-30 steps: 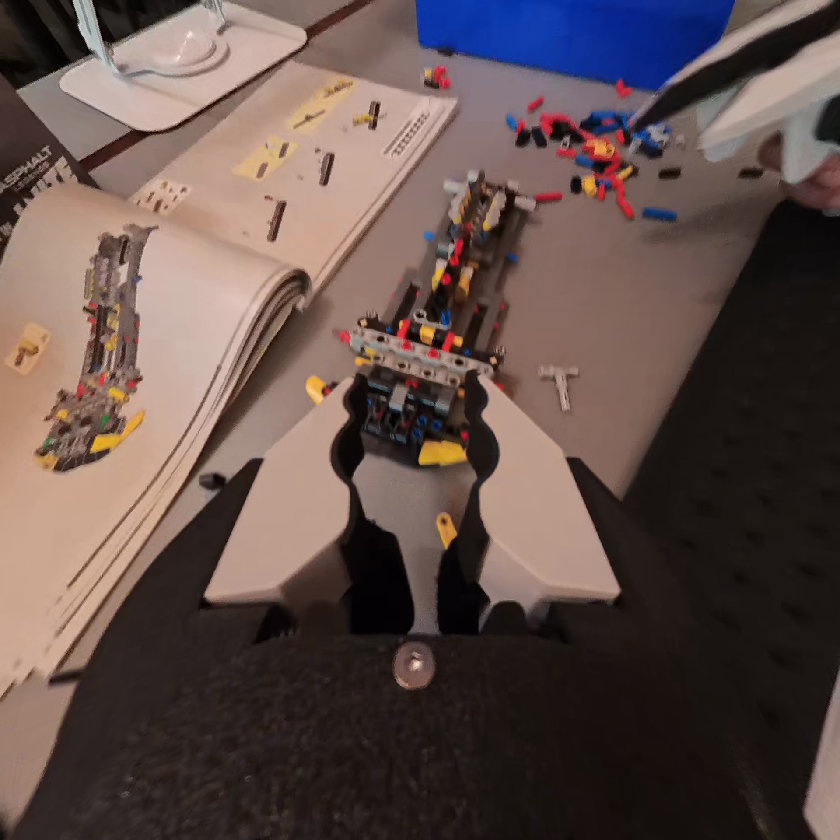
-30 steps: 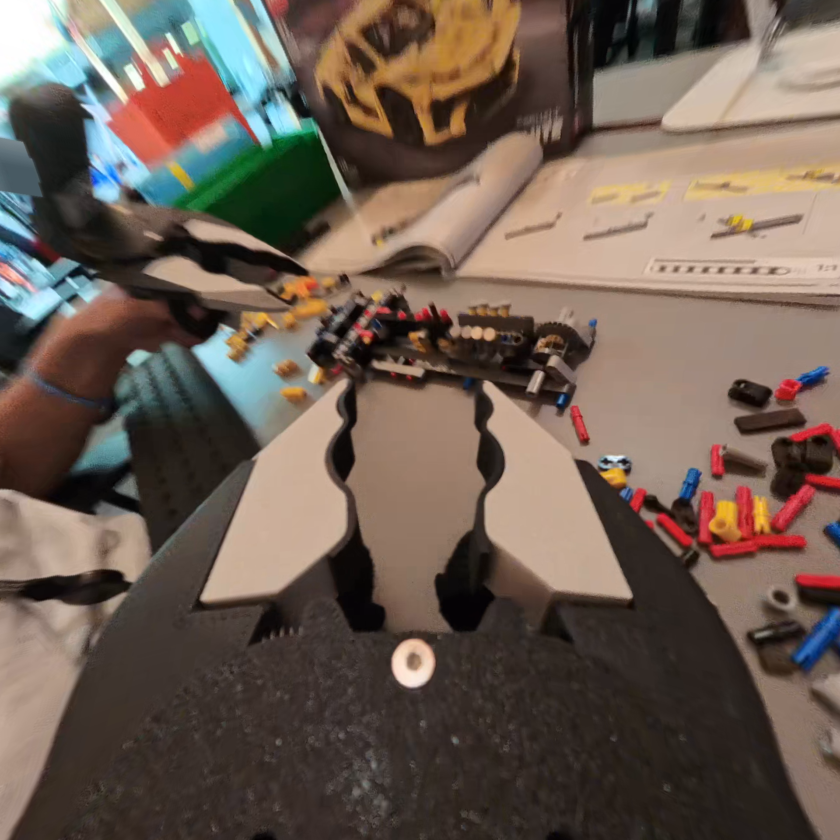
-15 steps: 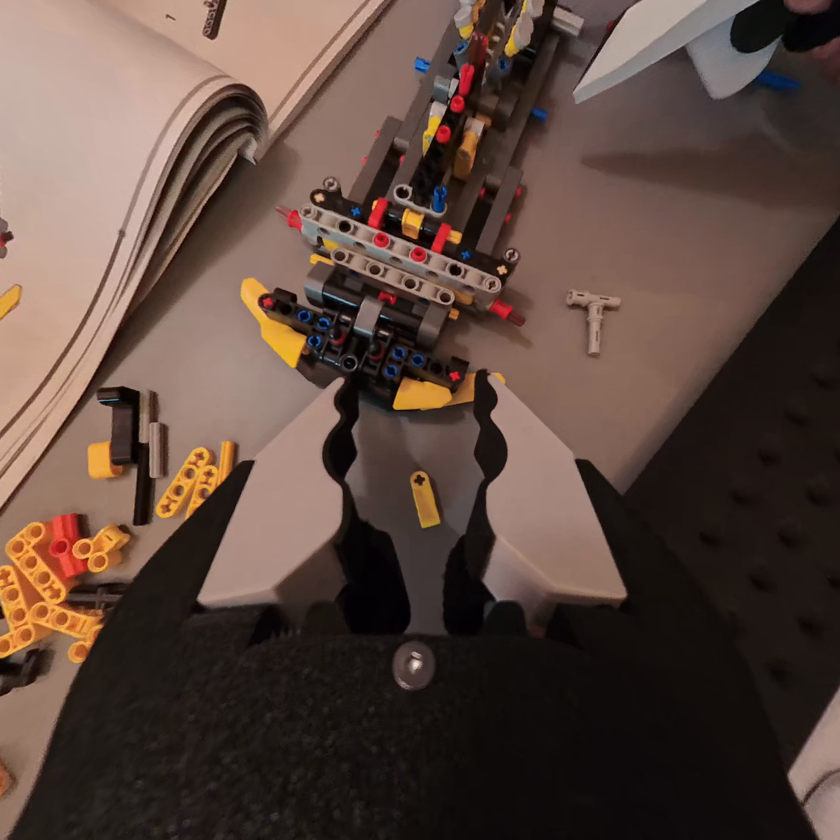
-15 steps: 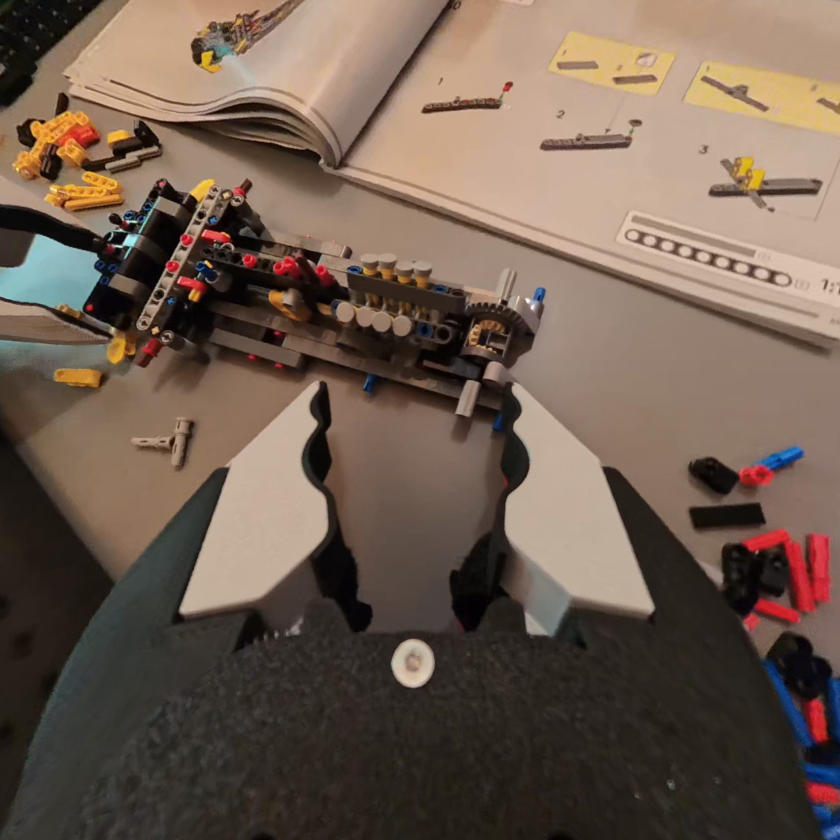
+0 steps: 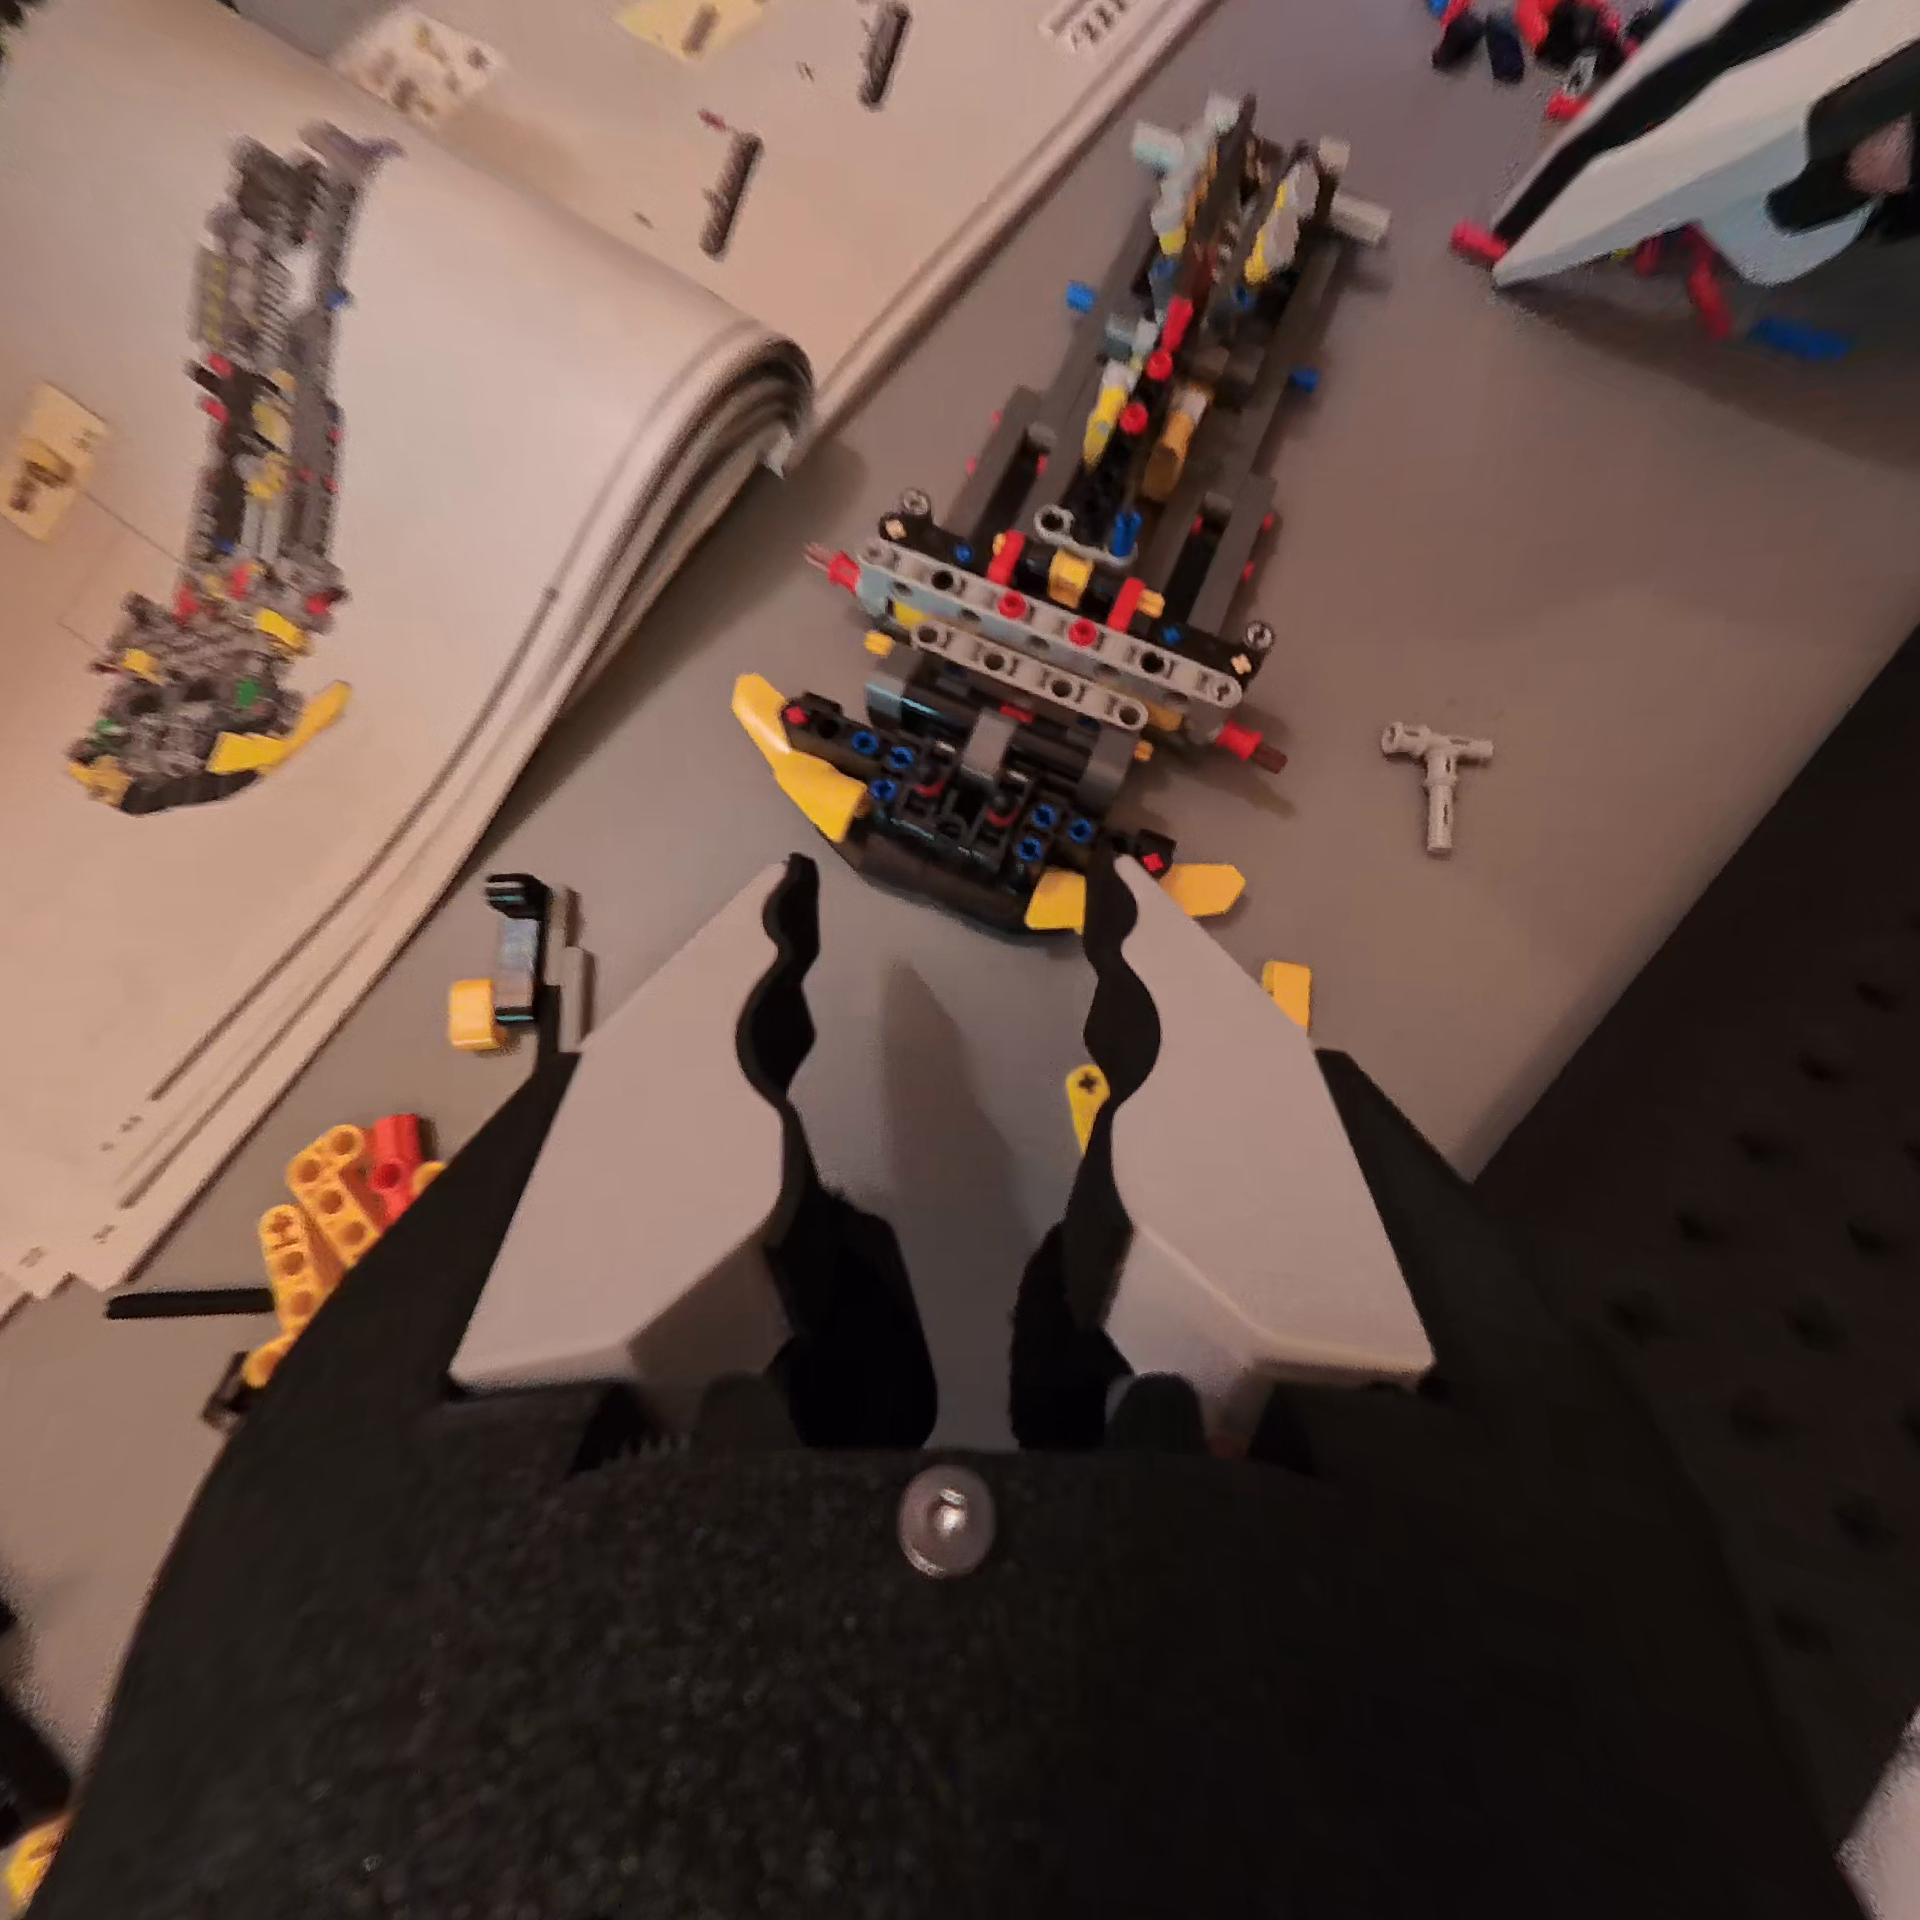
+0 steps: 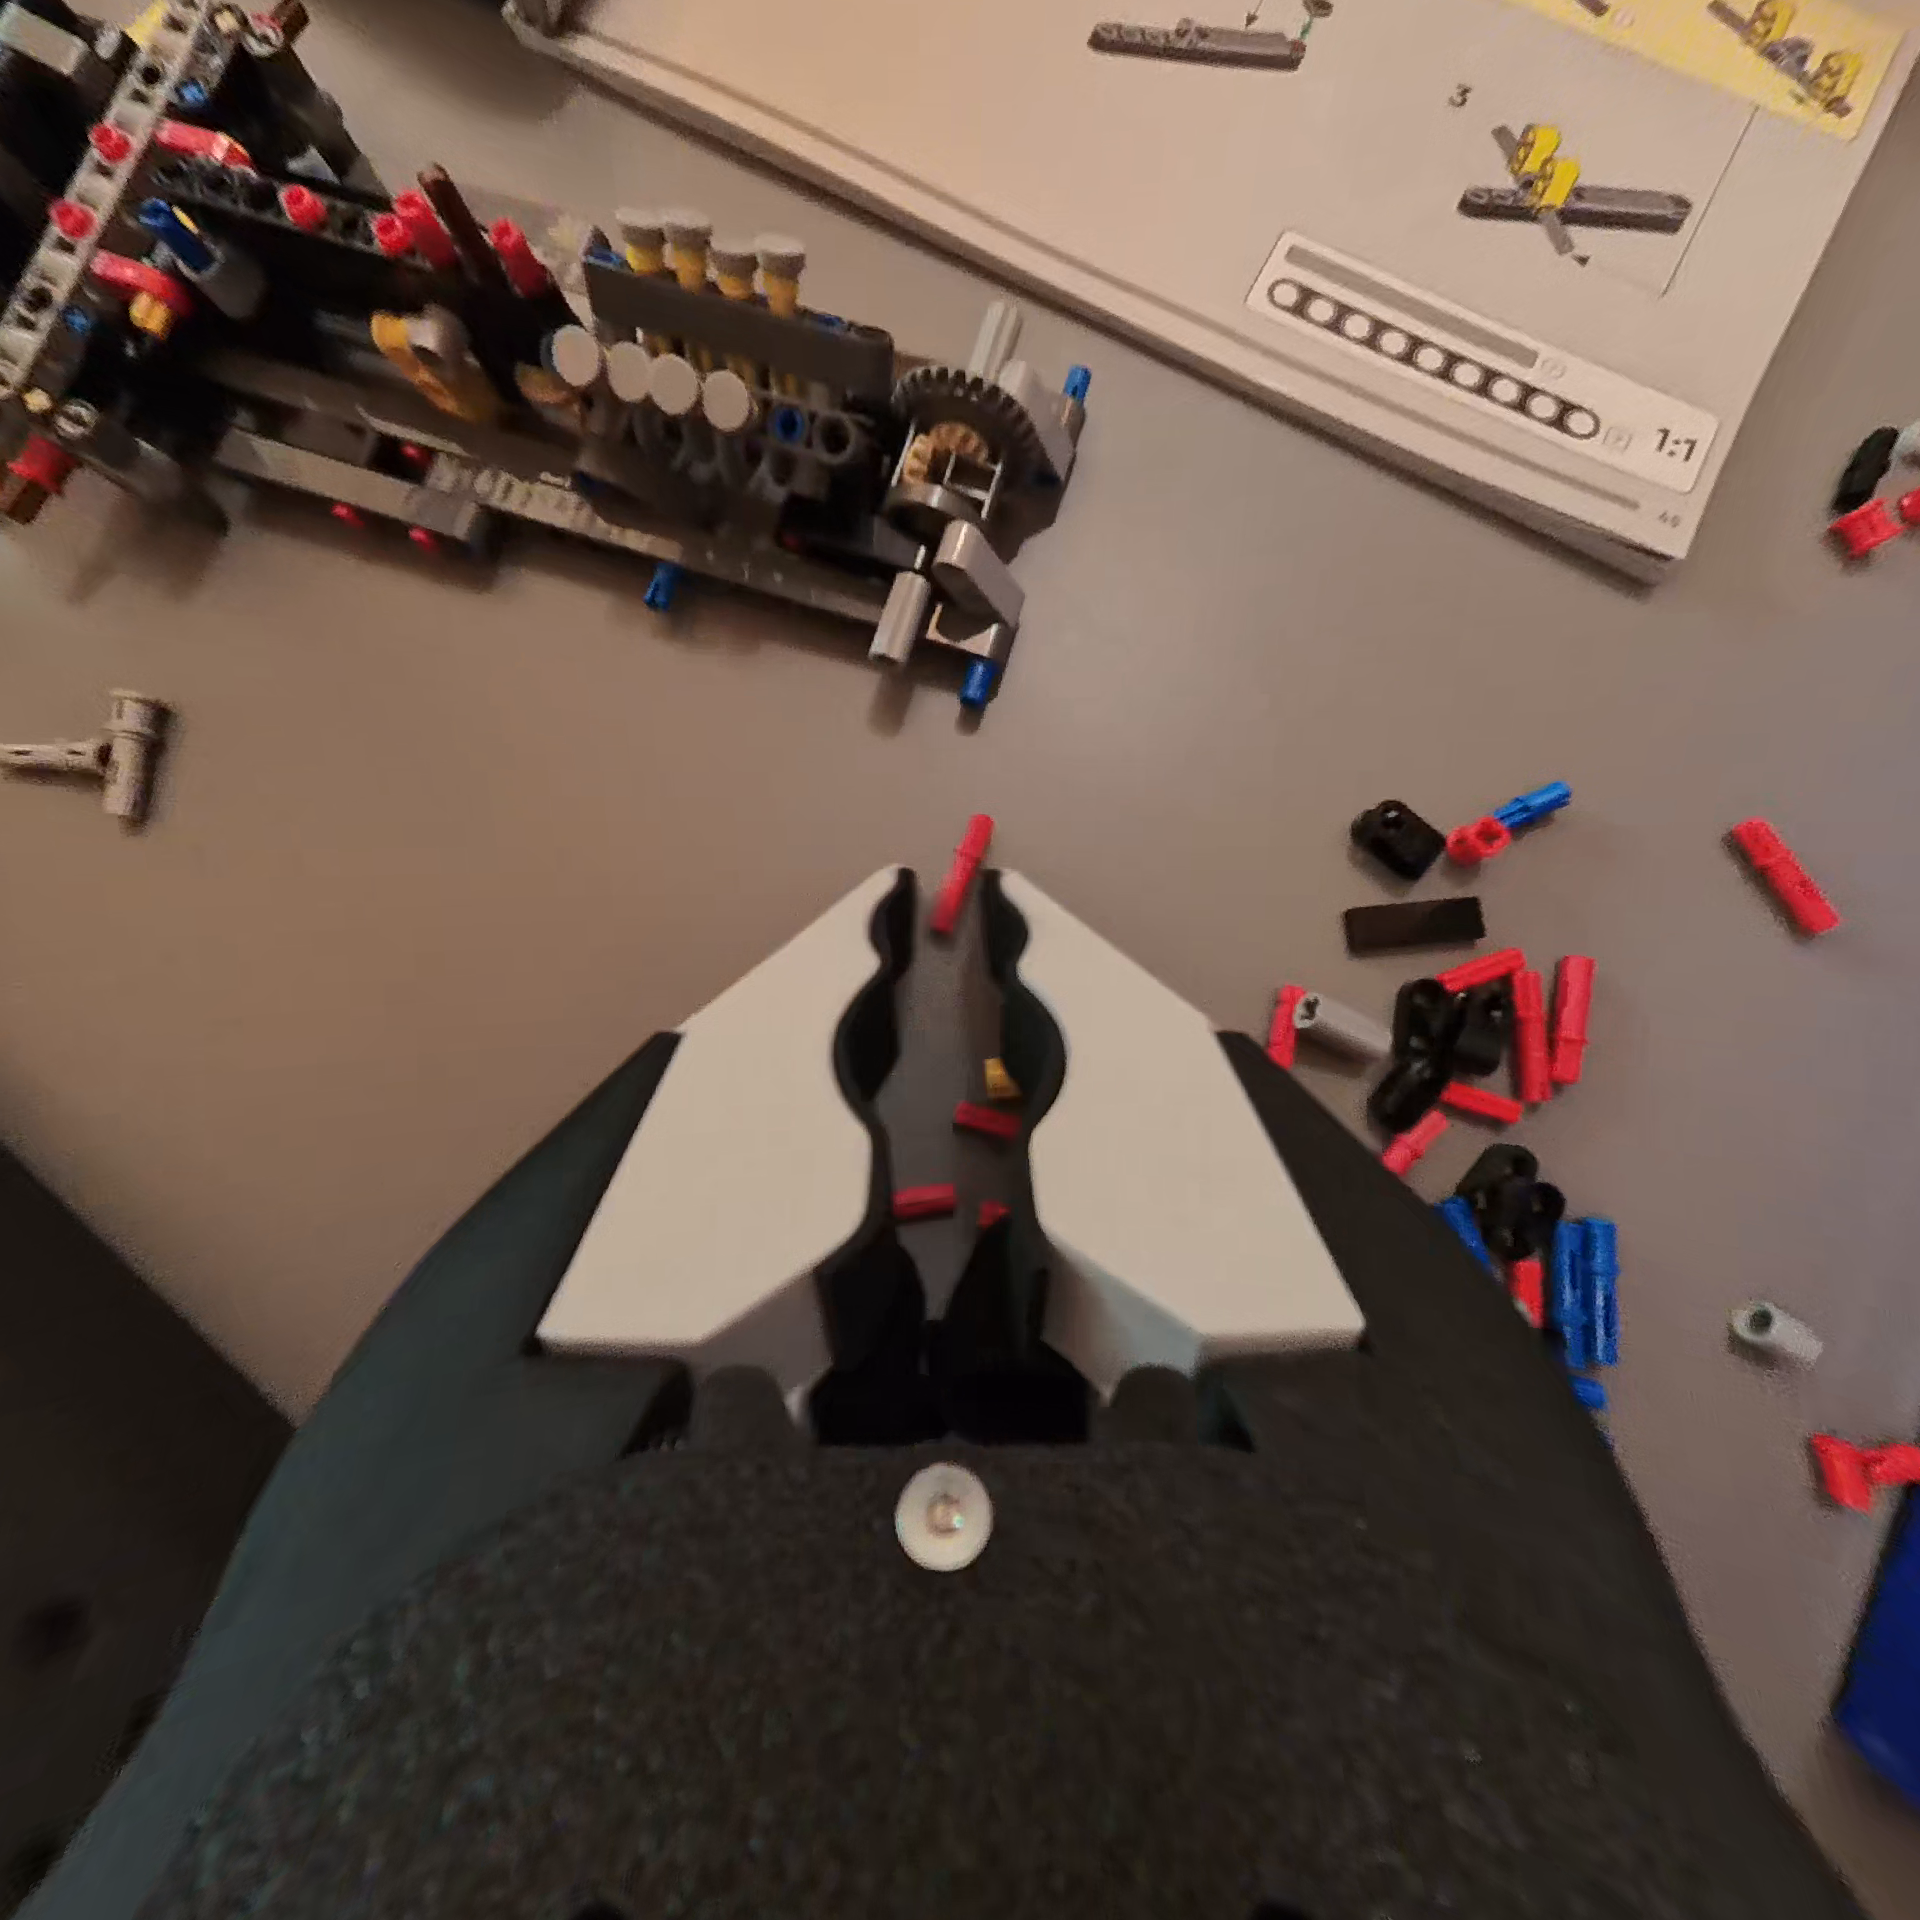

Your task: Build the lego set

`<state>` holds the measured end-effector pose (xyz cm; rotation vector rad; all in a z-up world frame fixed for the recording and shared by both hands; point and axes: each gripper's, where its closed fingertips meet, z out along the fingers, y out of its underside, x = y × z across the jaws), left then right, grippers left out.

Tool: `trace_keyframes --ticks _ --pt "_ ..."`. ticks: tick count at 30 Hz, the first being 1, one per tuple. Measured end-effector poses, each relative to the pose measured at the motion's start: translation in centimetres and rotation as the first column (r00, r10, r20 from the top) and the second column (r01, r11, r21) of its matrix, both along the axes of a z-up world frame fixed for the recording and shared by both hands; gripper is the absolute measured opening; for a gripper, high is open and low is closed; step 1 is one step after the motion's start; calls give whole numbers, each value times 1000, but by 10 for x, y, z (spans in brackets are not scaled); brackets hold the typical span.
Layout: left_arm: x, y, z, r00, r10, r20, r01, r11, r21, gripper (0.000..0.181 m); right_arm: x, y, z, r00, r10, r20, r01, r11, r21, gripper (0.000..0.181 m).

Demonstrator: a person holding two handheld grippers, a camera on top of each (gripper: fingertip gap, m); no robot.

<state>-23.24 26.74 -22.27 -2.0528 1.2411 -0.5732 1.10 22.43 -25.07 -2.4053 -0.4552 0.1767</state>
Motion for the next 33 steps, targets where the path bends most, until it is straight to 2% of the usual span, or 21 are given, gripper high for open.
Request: trace_keyframes --ticks 1,5,8,12,14,19,22,26,29,31,33 --pt "-1 3 5 1000 7 20 -8 1000 20 49 4 1 -1 999 -13 31 12 1000 8 4" --pt "0 12 27 992 31 124 -41 996 80 45 43 2 4 977 -121 173 114 992 51 3" --pt "5 11 40 977 26 211 -46 995 91 43 61 7 13 973 -193 126 187 980 63 3" --pt "10 11 49 960 12 281 -44 993 109 43 115 11 13 912 -353 209 348 935 63 4" --pt "11 13 53 948 10 317 -51 991 124 43 132 15 8 886 -416 204 417 908 39 4" --pt "14 12 57 920 -10 391 -51 988 144 43 140 19 1 878 -451 157 457 889 -3 5" --pt "14 13 55 913 -10 408 -59 986 155 43 138 20 6 879 -456 141 458 889 22 20" --pt "12 18 56 910 -1 414 -81 980 180 43 114 26 32 895 -441 72 429 893 135 30" --pt "6 25 50 917 39 398 -115 979 169 43 44 39 67 945 -290 -151 323 903 282 33" --pt "4 25 48 913 42 407 -105 985 135 42 -11 41 87 936 -144 -320 260 898 356 34" --pt "0 29 47 913 61 403 -124 983 132 42 -58 39 99 900 -24 -435 212 896 391 50"
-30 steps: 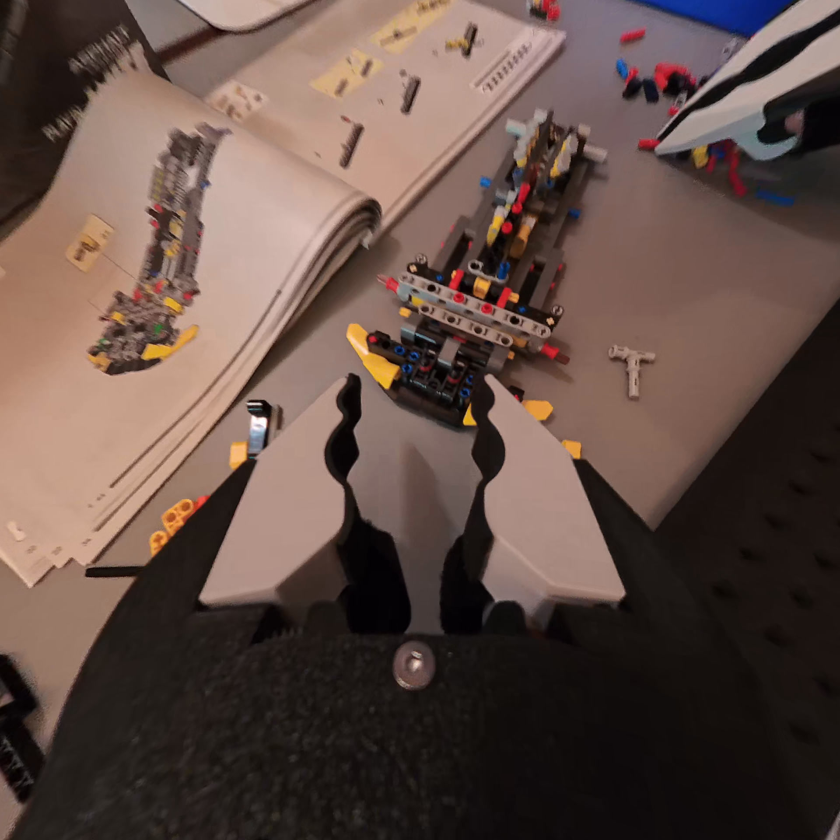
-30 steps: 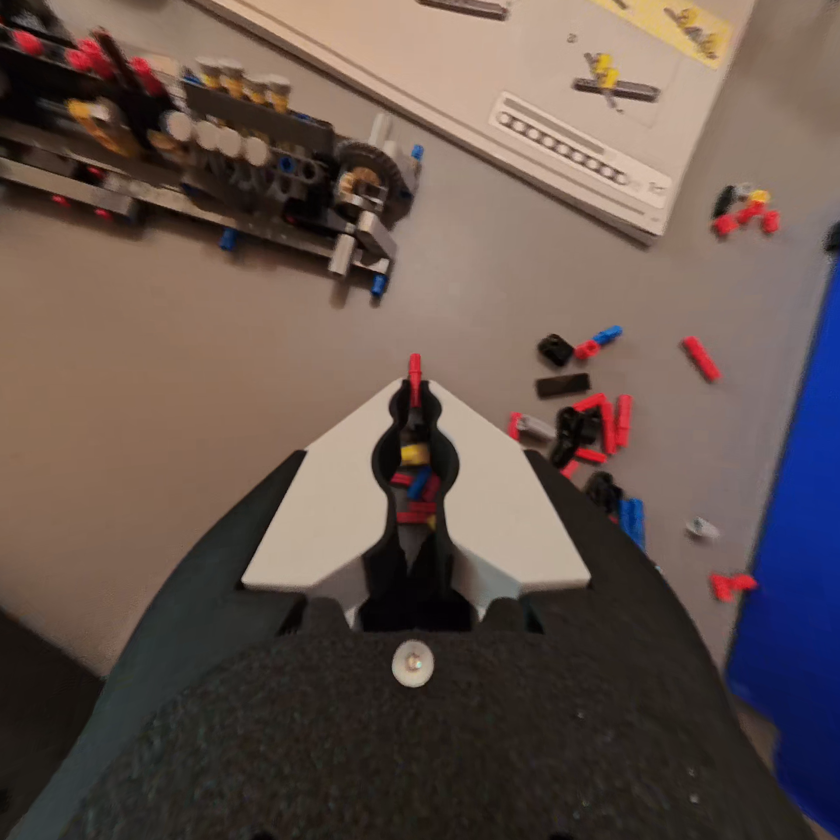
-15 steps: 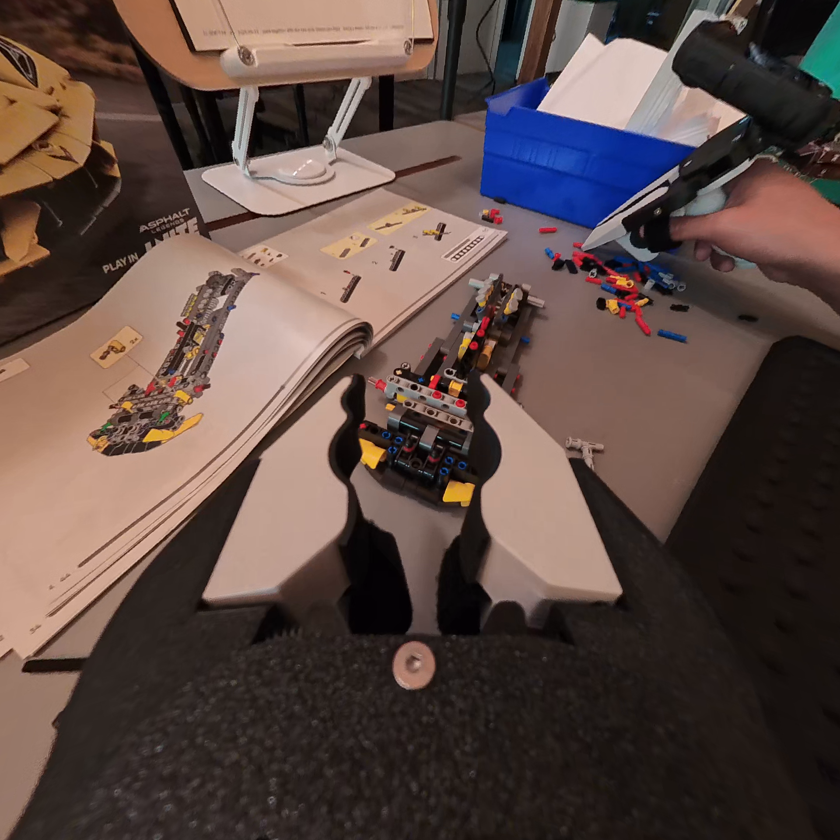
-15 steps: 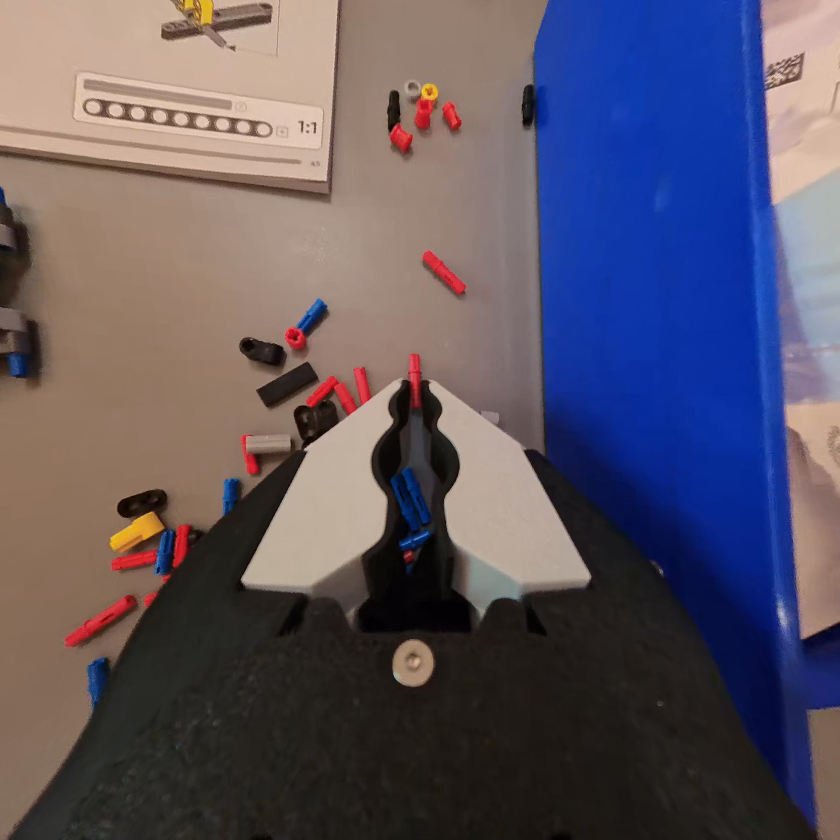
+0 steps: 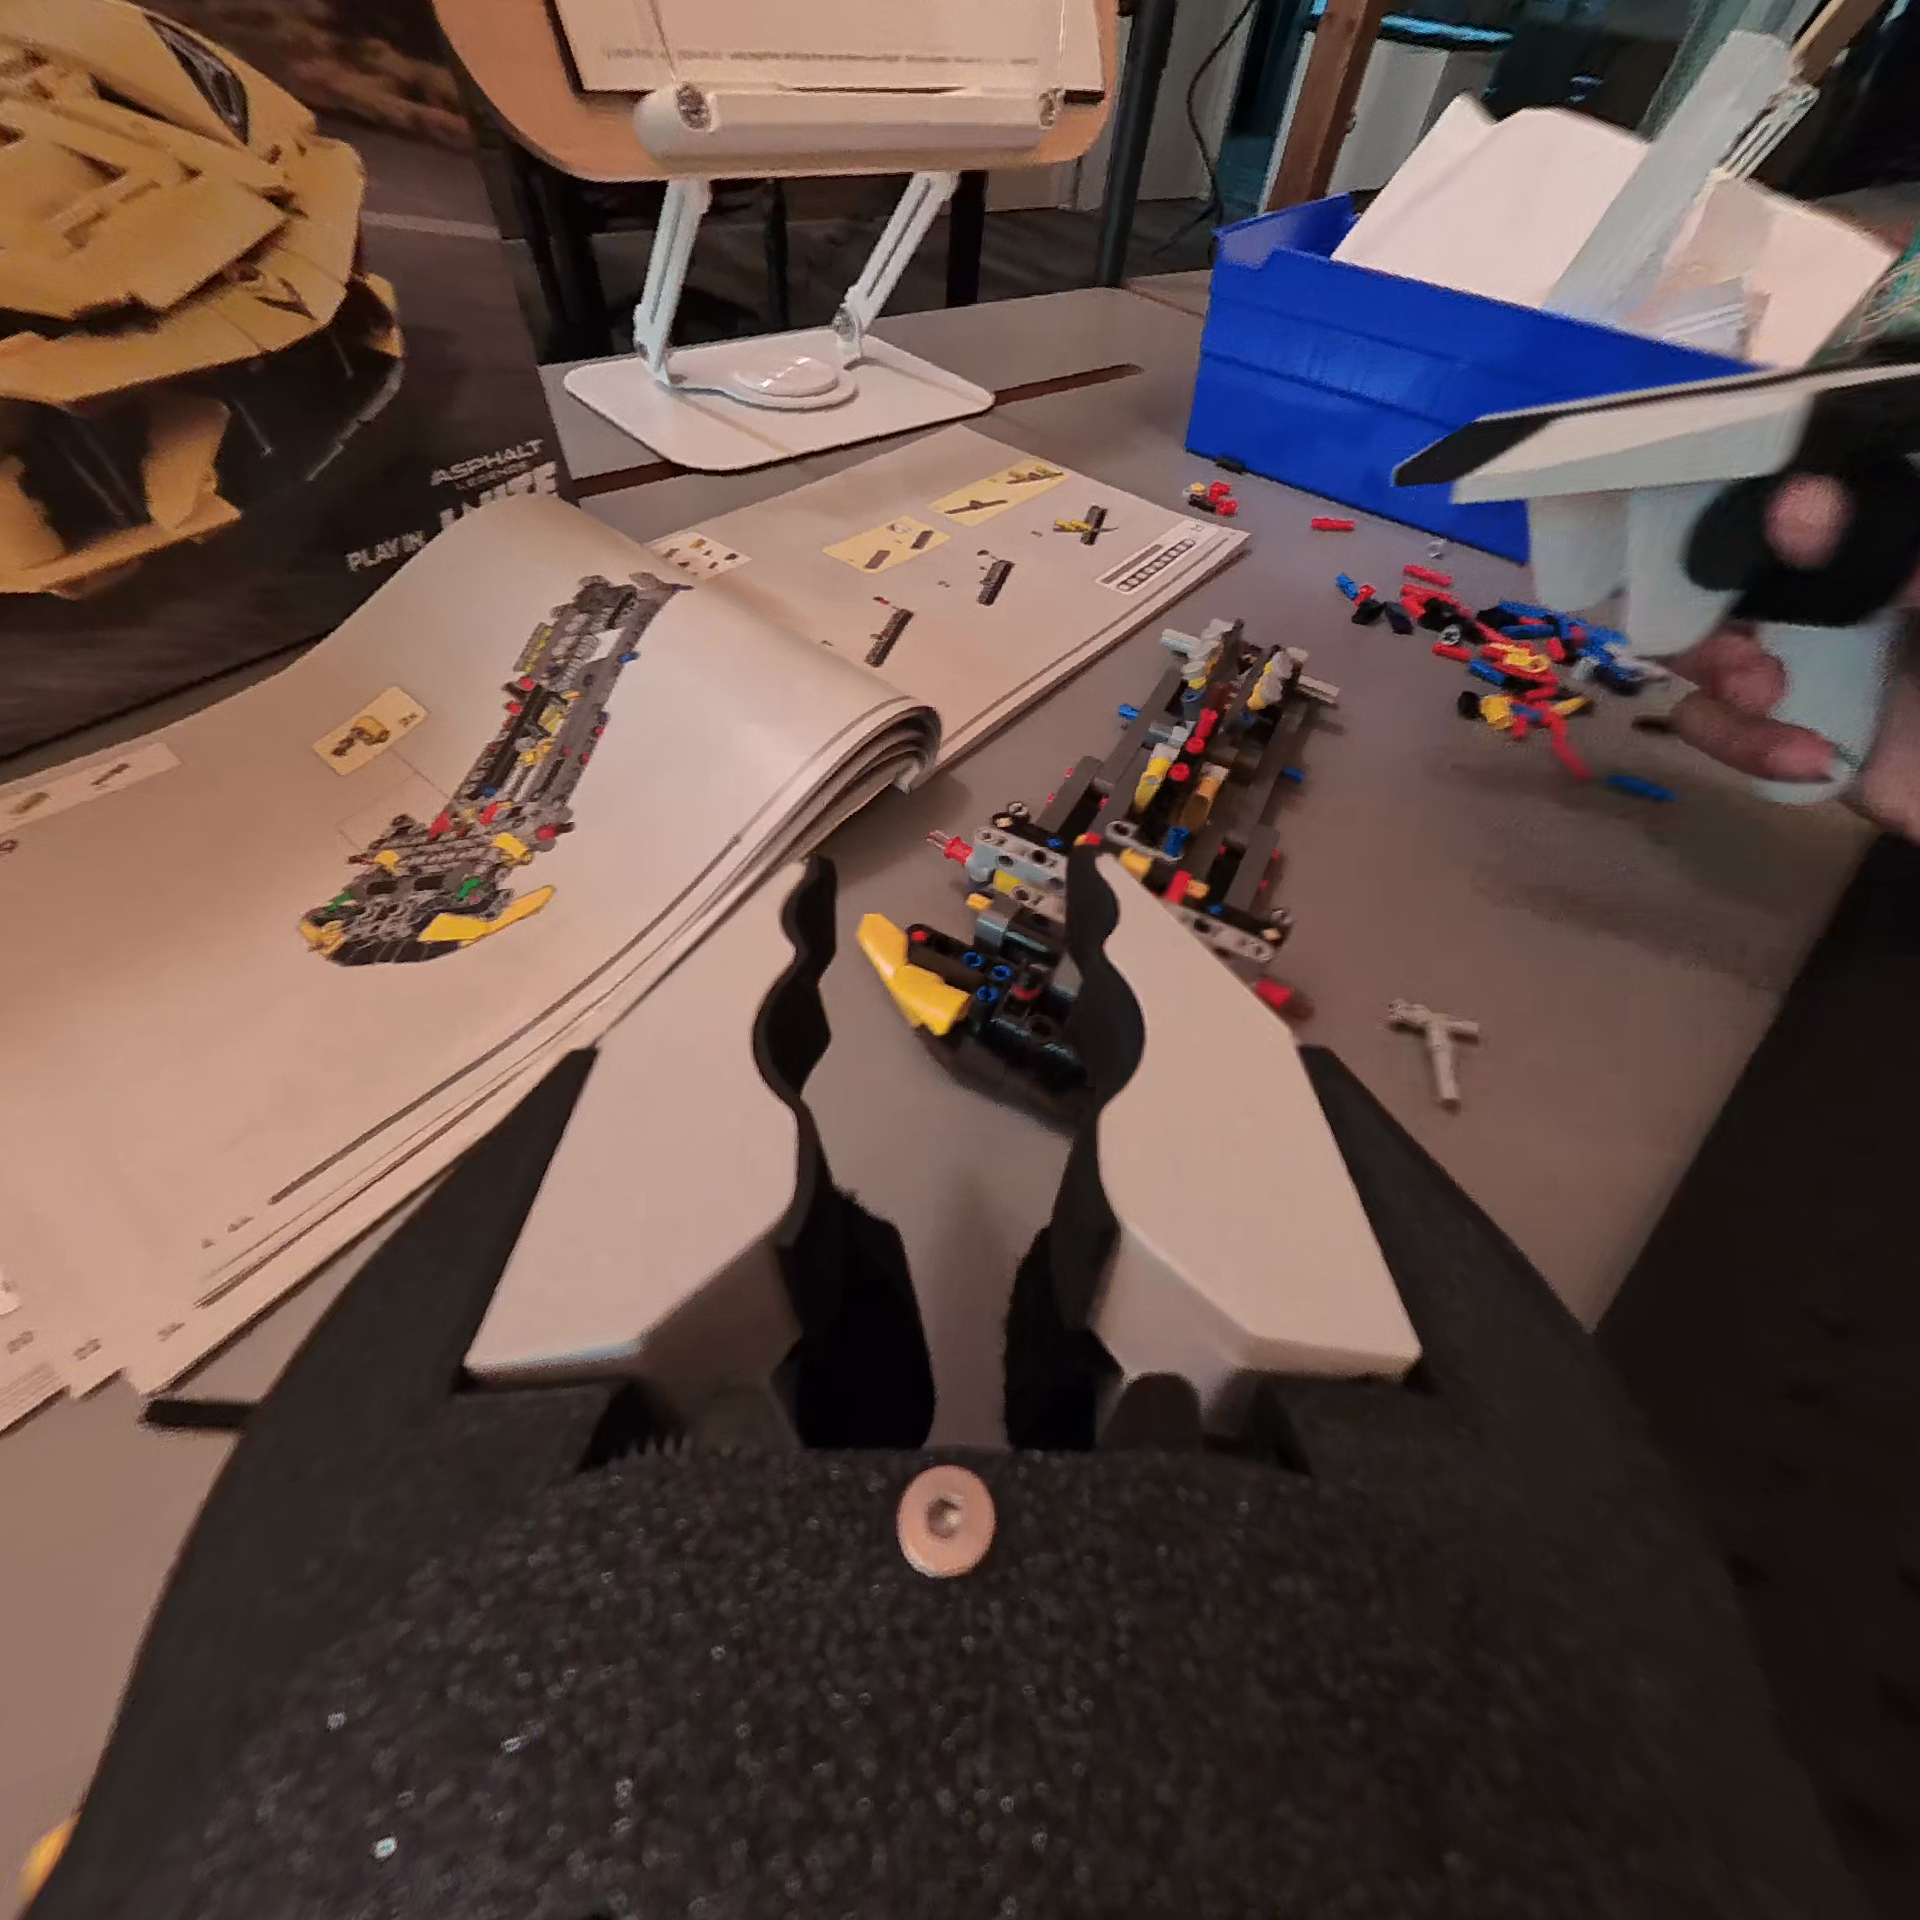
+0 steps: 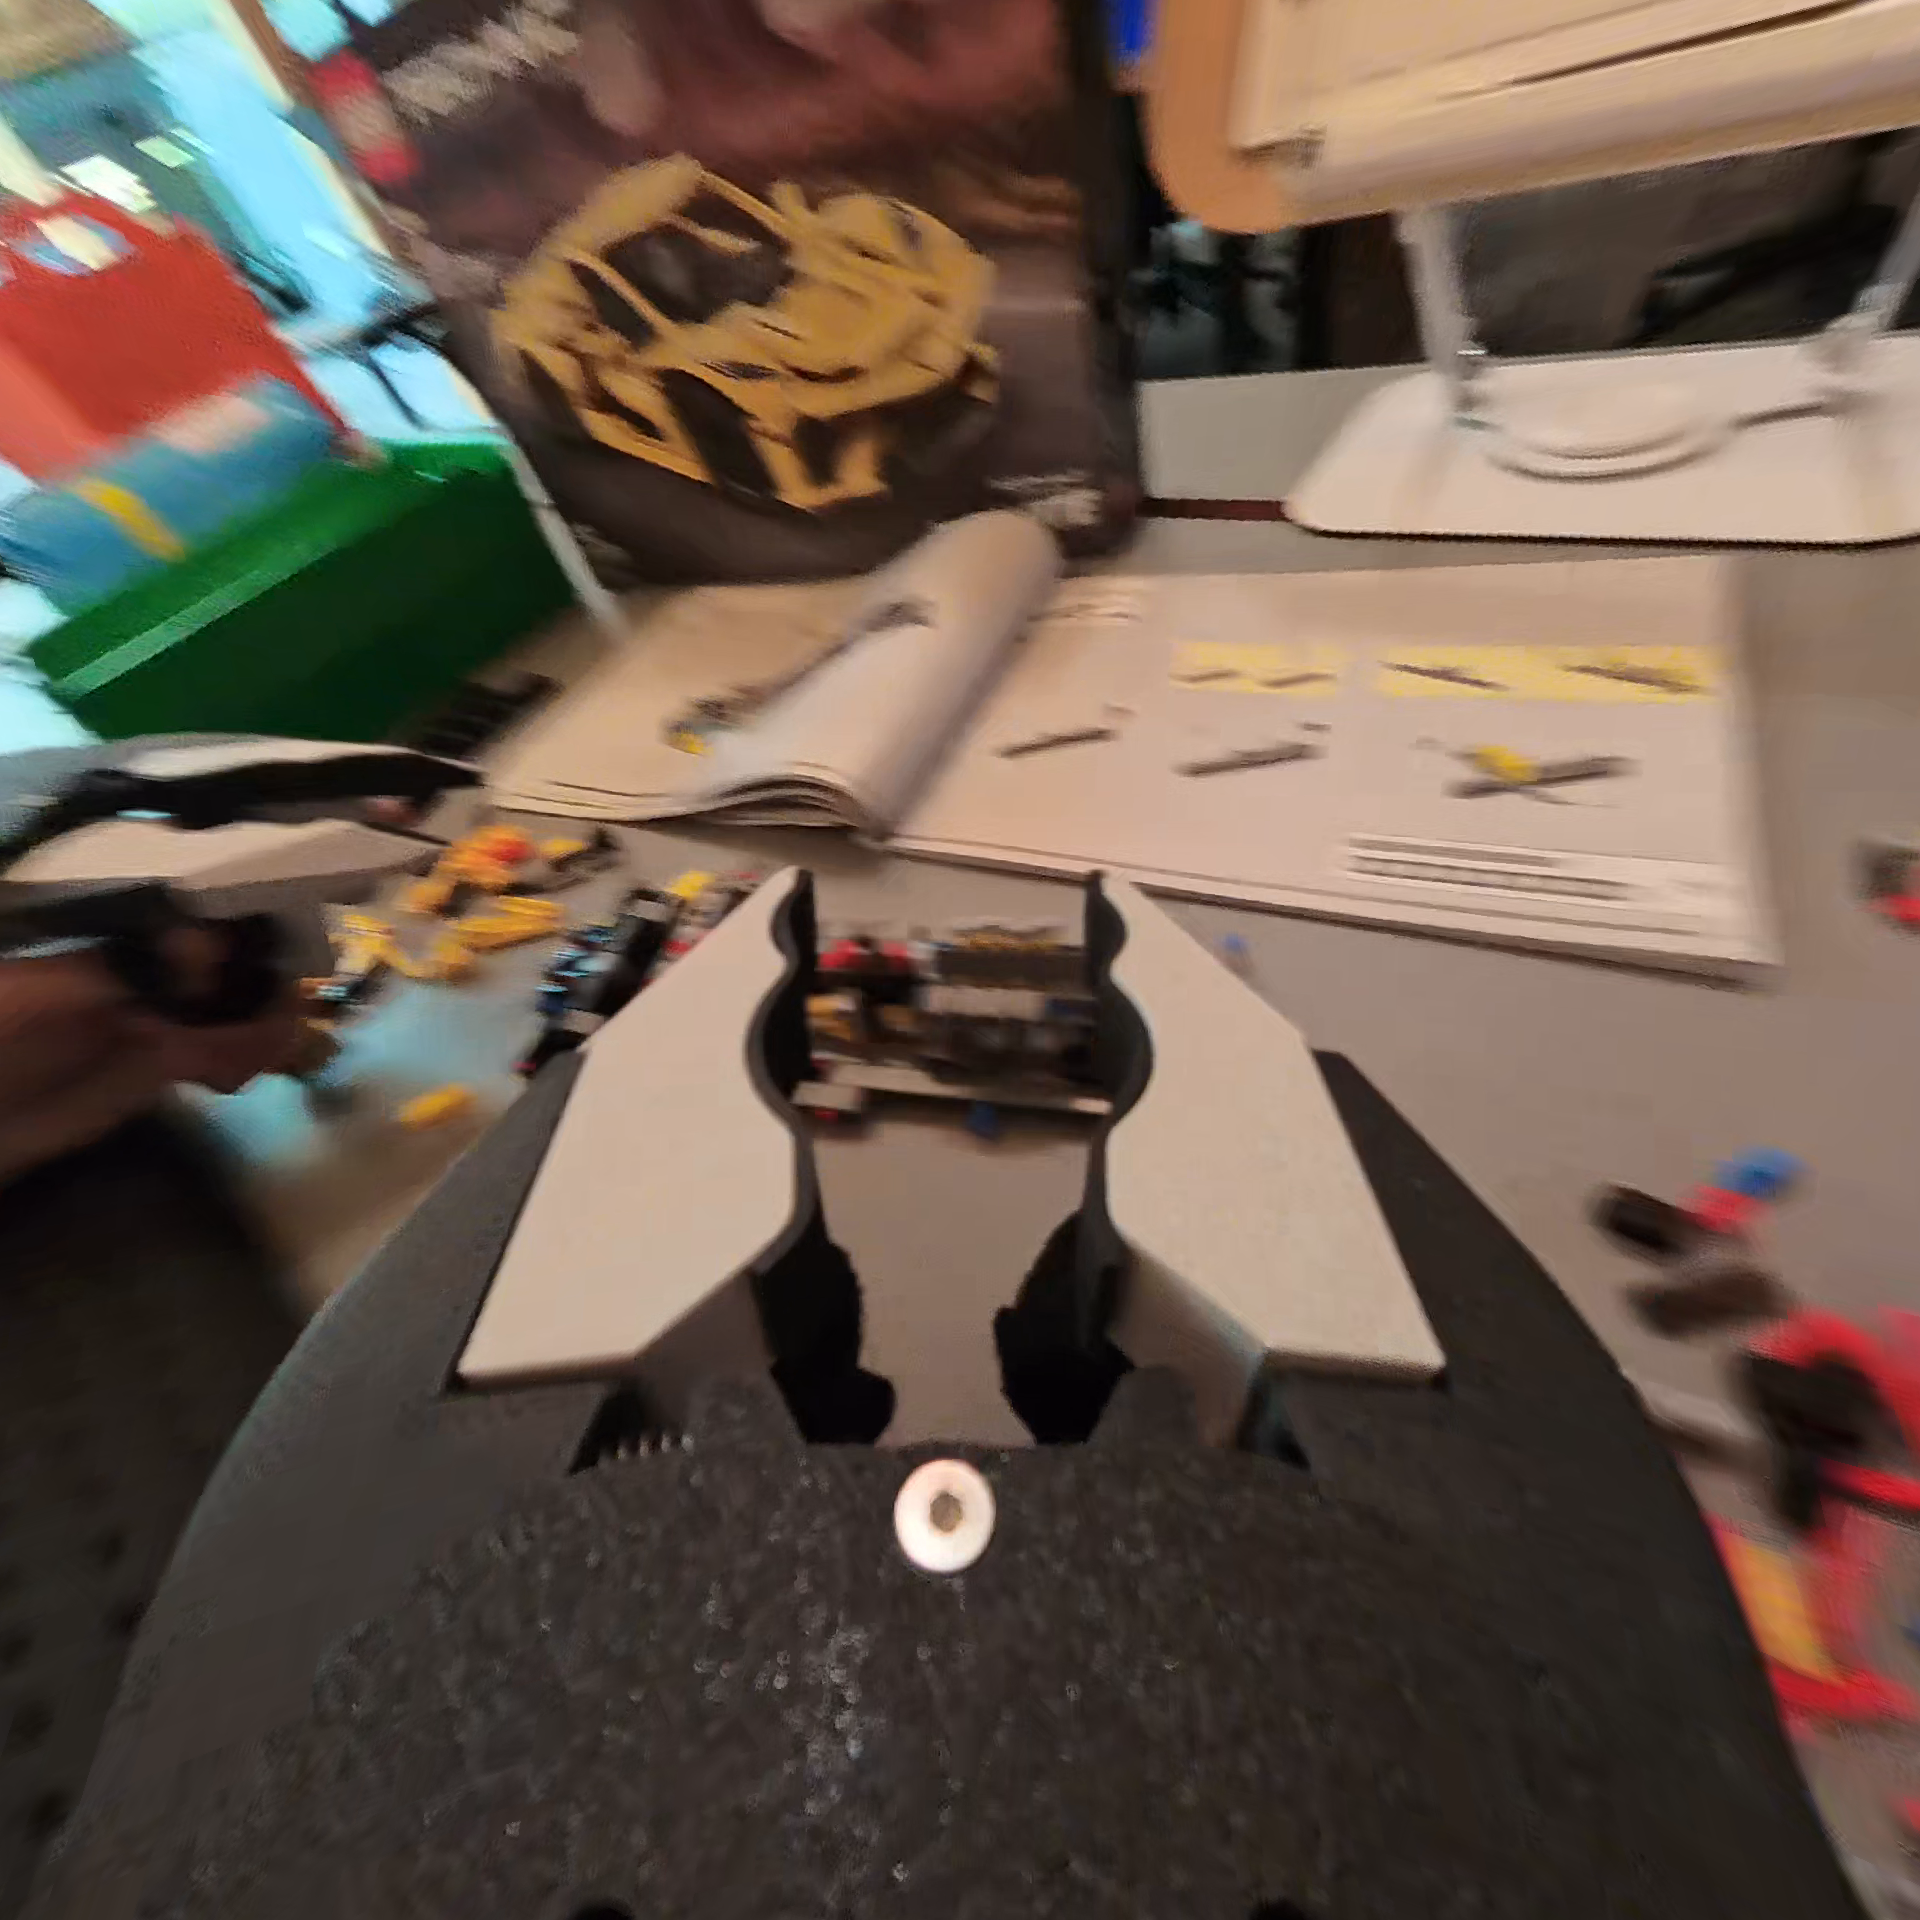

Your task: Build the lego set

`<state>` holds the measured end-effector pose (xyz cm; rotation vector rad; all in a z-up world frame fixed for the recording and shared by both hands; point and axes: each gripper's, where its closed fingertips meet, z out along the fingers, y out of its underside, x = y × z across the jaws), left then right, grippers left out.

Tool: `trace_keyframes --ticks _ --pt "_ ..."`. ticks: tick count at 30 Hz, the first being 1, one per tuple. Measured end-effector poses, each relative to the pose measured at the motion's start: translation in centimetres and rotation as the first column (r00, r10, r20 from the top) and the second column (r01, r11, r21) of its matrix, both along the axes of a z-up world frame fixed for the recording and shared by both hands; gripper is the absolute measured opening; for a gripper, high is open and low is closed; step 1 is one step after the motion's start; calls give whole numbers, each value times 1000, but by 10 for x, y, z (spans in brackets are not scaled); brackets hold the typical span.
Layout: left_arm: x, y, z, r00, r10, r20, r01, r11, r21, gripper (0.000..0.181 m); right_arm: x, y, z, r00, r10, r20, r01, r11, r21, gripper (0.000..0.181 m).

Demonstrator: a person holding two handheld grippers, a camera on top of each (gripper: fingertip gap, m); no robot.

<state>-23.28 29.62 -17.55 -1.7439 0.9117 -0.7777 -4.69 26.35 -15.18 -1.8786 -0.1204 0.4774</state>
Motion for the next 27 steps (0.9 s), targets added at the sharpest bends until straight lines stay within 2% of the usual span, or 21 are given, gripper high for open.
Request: trace_keyframes --ticks 1,3,6,9,12,15,19,24,27 --pt "-6 5 -2 999 31 -20 -31 999 10 42 -19 -1 2 998 42 -41 -41 999 15 61" --pt "-22 19 -2 992 117 -46 -115 993 31 42 -46 -1 -2 992 116 -39 -115 993 24 67" --pt "-41 39 9 981 196 9 -196 981 -7 43 -52 7 -8 990 125 64 -126 992 22 71" --pt "-52 59 15 974 226 20 -223 970 -95 49 -49 18 -2 989 133 59 -135 990 39 66" --pt "-74 95 15 937 343 -72 -348 935 -66 51 -36 34 2 991 112 75 -118 990 72 62" --pt "-85 119 4 909 394 -139 -404 913 -57 46 -26 33 19 994 106 37 -112 976 187 42" --pt "-84 123 -19 915 365 -169 -386 916 -111 45 -17 32 12 993 73 92 -93 968 235 41" --pt "-91 122 -25 916 368 -163 -390 911 -136 42 -29 27 16 989 118 87 -137 954 266 21" --pt "-96 120 -27 917 372 -147 -393 904 -166 40 -34 31 2 986 136 98 -155 963 219 22"
